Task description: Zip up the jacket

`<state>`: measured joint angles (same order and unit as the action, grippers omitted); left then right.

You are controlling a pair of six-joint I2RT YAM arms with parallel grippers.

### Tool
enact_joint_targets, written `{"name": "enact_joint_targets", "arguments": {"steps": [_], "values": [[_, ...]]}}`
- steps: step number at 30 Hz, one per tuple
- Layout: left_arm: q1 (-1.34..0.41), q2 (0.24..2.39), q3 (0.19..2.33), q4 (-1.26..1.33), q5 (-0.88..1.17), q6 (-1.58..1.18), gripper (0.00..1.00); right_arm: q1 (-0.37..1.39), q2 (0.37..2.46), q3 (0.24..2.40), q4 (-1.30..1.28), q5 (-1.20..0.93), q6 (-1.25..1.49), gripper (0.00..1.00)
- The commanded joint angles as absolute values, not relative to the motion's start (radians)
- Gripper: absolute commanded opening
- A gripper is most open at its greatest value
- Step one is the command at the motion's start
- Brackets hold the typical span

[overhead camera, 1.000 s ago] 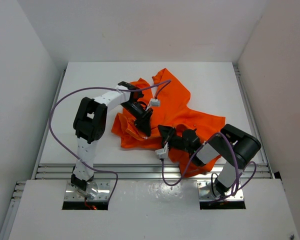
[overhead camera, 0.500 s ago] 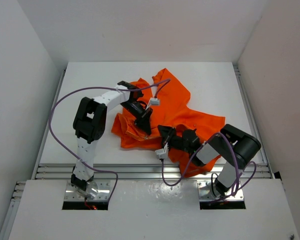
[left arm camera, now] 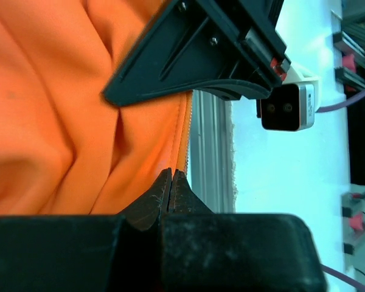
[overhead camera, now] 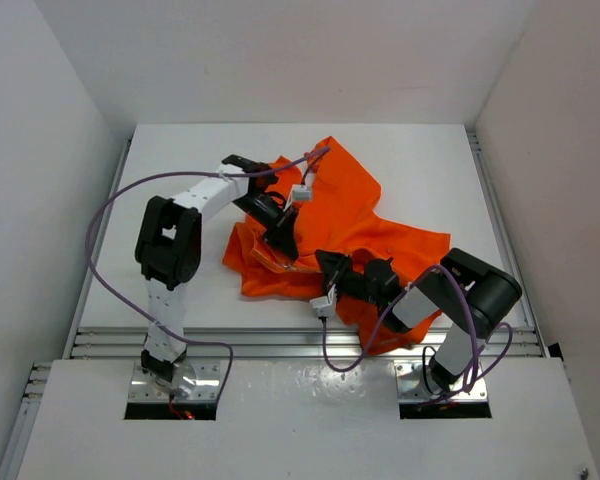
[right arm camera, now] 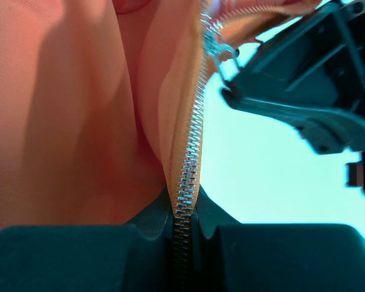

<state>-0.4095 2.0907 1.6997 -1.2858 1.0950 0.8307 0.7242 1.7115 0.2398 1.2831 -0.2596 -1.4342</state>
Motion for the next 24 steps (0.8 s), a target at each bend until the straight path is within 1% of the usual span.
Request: {"name": "enact_joint_targets", "arguments": {"steps": [1,3,4,8,9,11,14,16,24], "values": [[-0.356,1.968,1.73,-1.195,1.074,0.742,0.0,0.736,1.674,0.232,1.392,-0.27,-1.369,0.0],[-0.342,1.907,1.721,-1.088,1.046,0.669,0.0,0.738,1.626,0.227,1.355,-0.262,-1.347,0.0],[-0.328,1.885,1.721,-1.051,1.046,0.608,0.0,0.736,1.608,0.227,1.277,-0.258,-1.307,0.0],[-0.308,1.784,1.651,-0.875,0.997,0.47,0.0,0.738,1.511,0.229,1.109,-0.258,-1.224,0.0],[-0.299,1.745,1.62,-0.801,0.965,0.415,0.0,0.738,1.458,0.232,1.03,-0.265,-1.186,0.0],[-0.287,1.708,1.583,-0.724,0.93,0.366,0.0,0.736,1.416,0.219,0.982,-0.27,-1.158,0.0],[-0.267,1.666,1.523,-0.606,0.832,0.307,0.0,0.735,1.361,0.204,0.937,-0.293,-1.121,0.0],[-0.239,1.652,1.499,-0.542,0.805,0.284,0.0,0.738,1.339,0.186,0.933,-0.293,-1.12,0.0],[-0.16,1.661,1.499,-0.382,0.643,0.201,0.0,0.738,1.307,0.156,0.9,-0.258,-1.115,0.0]]}}
